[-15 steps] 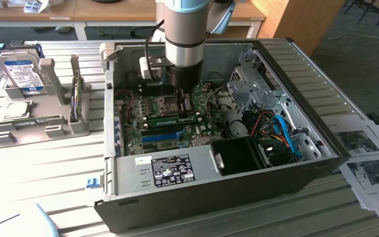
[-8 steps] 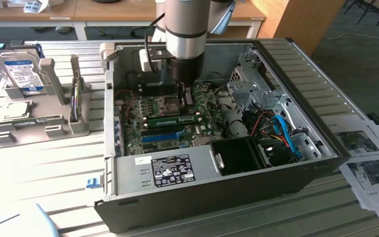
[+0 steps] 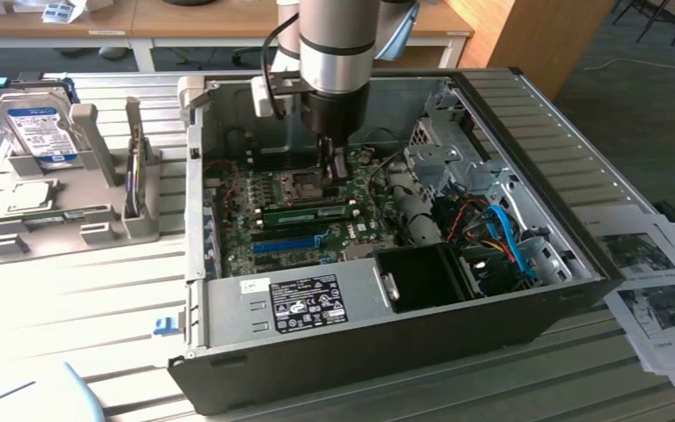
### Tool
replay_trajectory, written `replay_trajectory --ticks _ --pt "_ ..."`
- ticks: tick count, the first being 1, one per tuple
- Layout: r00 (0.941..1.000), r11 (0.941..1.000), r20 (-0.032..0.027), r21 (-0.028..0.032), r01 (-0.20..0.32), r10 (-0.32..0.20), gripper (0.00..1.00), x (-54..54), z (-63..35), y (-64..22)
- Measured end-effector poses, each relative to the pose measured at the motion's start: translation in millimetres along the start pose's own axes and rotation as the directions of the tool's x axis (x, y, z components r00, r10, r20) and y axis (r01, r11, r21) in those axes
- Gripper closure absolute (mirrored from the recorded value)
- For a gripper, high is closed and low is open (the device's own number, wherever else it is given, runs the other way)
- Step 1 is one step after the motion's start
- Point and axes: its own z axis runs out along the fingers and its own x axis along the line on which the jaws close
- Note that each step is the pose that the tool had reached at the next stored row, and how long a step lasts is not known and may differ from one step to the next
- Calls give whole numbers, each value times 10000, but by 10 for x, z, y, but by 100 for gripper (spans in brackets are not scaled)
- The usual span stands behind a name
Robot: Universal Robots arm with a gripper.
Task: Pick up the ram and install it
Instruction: 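Insert the ram into the slot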
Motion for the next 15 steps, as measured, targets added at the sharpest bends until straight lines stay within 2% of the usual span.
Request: replay_trajectory --ticks 5,7,11,15 --pt "10000 10000 -6 -83 0 0 82 0 -8 -36" --pt "10000 9999 -7 -150 1 -1 82 -2 -12 -64" --pt "10000 9995 -10 -325 1 -1 82 -3 -14 -120" --pt "10000 9994 -12 -335 0 0 82 -3 -14 -123"
